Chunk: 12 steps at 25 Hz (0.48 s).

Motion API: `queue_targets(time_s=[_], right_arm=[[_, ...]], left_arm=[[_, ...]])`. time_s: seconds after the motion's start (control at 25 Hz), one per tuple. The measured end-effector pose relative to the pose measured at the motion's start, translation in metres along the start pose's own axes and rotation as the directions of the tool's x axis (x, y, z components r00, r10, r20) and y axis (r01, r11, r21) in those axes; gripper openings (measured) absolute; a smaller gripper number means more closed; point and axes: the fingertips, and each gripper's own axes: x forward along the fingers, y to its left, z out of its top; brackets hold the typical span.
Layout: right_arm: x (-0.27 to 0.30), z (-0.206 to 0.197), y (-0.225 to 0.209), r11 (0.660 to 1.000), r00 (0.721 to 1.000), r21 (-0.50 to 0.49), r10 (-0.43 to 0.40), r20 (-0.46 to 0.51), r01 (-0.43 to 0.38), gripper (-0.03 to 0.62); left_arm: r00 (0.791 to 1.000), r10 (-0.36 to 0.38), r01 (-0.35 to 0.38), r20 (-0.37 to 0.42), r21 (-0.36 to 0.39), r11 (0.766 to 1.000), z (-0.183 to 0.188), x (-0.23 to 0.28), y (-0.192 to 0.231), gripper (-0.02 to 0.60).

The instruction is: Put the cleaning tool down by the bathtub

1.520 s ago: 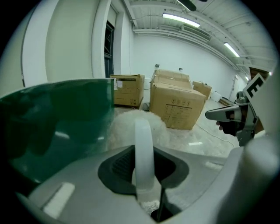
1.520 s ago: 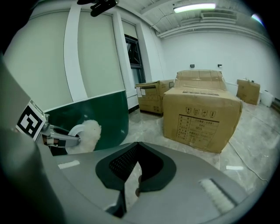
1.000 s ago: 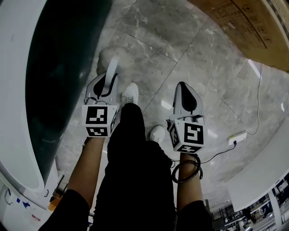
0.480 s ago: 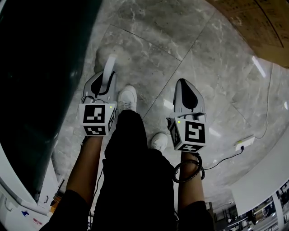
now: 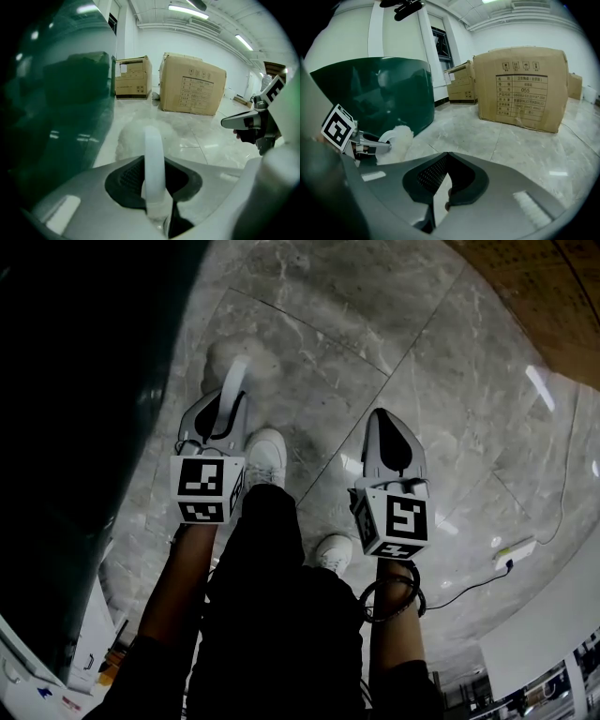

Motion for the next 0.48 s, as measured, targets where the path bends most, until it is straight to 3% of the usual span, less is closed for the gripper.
queue_targets(time_s=[0.48], right_arm=[[0.043, -0.043, 0.001, 1.0, 1.0, -0.001, 0.023, -0.009, -0.023, 0.018]], left_arm=[[1.0, 0.005, -0.004, -0.011, 0.016, 1.0, -0.038, 0.044, 0.018, 0.086]])
